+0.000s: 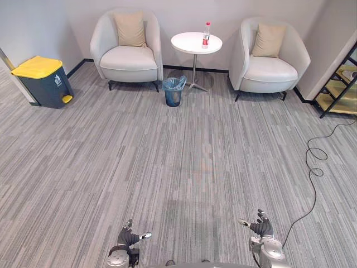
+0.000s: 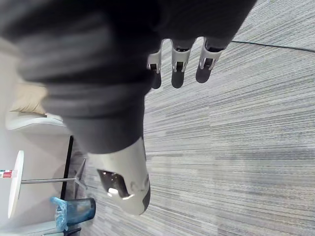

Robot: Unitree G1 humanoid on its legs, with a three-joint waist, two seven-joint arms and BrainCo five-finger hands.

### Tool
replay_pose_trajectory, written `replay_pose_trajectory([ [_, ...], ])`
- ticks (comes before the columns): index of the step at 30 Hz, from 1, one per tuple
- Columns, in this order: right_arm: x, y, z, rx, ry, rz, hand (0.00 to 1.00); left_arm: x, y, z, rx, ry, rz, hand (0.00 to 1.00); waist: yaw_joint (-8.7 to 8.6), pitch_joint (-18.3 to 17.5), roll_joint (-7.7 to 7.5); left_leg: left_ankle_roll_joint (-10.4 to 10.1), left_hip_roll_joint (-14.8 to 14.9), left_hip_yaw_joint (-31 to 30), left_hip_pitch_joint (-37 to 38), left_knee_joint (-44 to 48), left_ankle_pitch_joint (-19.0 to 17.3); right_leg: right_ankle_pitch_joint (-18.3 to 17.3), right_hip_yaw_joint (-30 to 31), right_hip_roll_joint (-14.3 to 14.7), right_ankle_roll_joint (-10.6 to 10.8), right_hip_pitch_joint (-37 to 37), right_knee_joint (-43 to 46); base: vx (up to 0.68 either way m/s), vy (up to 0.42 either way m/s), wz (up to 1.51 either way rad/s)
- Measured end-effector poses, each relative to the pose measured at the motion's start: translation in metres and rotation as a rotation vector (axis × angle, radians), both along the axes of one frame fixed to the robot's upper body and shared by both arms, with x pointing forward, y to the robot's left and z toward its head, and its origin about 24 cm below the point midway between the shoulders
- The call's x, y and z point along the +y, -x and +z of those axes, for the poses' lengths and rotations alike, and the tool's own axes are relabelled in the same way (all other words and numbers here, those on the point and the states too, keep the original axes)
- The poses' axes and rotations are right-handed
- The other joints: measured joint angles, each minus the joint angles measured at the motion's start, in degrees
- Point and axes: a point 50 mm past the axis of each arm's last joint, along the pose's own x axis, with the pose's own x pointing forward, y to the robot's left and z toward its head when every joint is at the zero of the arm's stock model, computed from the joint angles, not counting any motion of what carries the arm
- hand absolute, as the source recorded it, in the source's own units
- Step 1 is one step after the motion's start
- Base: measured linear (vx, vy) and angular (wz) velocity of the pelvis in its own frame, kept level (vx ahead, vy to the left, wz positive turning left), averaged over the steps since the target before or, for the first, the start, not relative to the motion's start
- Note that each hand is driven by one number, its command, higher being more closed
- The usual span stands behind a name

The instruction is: Gather rubbish on tea table into small bin, then transfer packed bag to large trash can.

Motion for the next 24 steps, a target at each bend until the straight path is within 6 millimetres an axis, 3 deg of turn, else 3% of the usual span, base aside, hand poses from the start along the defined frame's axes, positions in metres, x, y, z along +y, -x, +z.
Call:
replay_pose_trajectory([
  [24, -0.0048, 0.004, -0.0012, -0.001, -0.028, -0.056, 0.0, -0.0074, -0.0054, 0.0024, -0.025, 0.012, -0.024, 0.0, -0.32, 0.47, 0.76, -0.03, 0.04, -0.04, 0.02, 0.02, -0.02, -0.01, 0.31, 0.04, -0.01, 0.05, 0.01, 0.0, -0.003, 0.0],
])
